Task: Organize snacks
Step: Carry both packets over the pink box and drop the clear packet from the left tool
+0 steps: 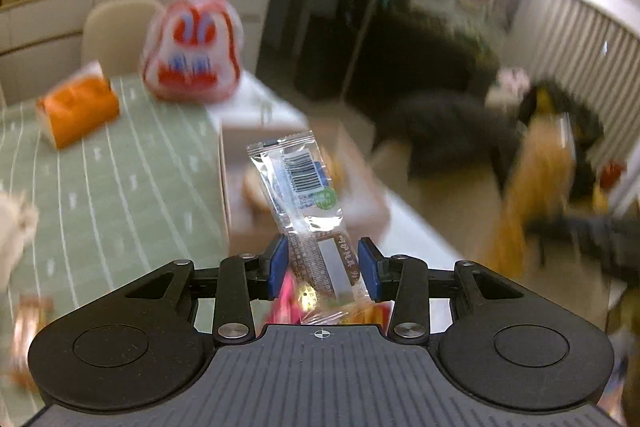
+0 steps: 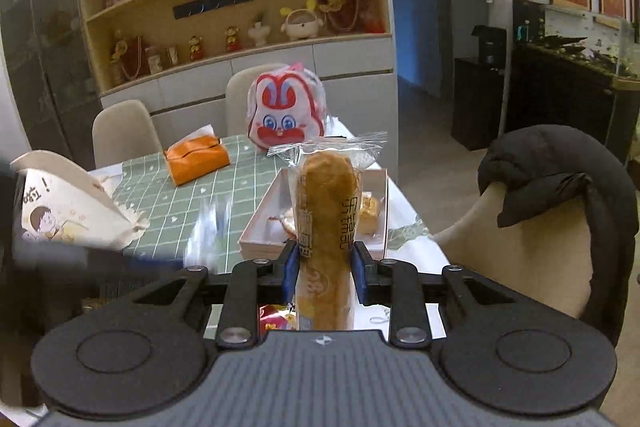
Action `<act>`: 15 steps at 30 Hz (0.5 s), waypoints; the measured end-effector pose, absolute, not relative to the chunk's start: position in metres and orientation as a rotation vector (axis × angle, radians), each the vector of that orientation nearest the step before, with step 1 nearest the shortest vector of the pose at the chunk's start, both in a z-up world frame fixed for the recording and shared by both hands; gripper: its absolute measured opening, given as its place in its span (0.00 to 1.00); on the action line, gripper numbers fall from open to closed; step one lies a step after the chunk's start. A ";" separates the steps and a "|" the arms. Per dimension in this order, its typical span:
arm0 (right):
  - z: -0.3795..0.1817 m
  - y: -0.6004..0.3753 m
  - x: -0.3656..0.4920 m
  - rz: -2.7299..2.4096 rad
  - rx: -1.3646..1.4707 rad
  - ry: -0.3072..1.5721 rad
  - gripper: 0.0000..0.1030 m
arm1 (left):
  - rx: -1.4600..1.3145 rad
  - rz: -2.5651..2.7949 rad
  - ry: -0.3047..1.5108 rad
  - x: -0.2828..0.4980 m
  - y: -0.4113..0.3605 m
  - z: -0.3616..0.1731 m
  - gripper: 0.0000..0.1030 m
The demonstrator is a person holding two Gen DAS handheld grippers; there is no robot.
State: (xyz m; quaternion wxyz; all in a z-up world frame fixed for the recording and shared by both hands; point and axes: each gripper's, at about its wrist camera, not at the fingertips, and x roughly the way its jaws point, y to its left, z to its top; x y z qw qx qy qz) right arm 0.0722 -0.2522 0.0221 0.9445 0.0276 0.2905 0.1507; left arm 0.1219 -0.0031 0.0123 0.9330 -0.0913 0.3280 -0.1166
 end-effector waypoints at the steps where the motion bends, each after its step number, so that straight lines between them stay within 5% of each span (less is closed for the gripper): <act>1: 0.025 -0.253 0.072 0.307 0.053 0.583 0.27 | -0.190 -0.235 0.647 0.133 -0.001 0.020 0.42; 8: 0.048 -0.255 0.074 0.289 0.034 0.495 0.23 | -0.146 -0.289 0.566 0.239 -0.016 0.051 0.43; 12: 0.036 -0.255 0.091 0.315 0.048 0.556 0.23 | -0.205 -0.377 0.789 0.301 -0.022 -0.002 0.42; 15: 0.003 -0.251 0.101 0.334 0.001 0.651 0.38 | -0.155 -0.311 0.867 0.314 -0.024 -0.038 0.42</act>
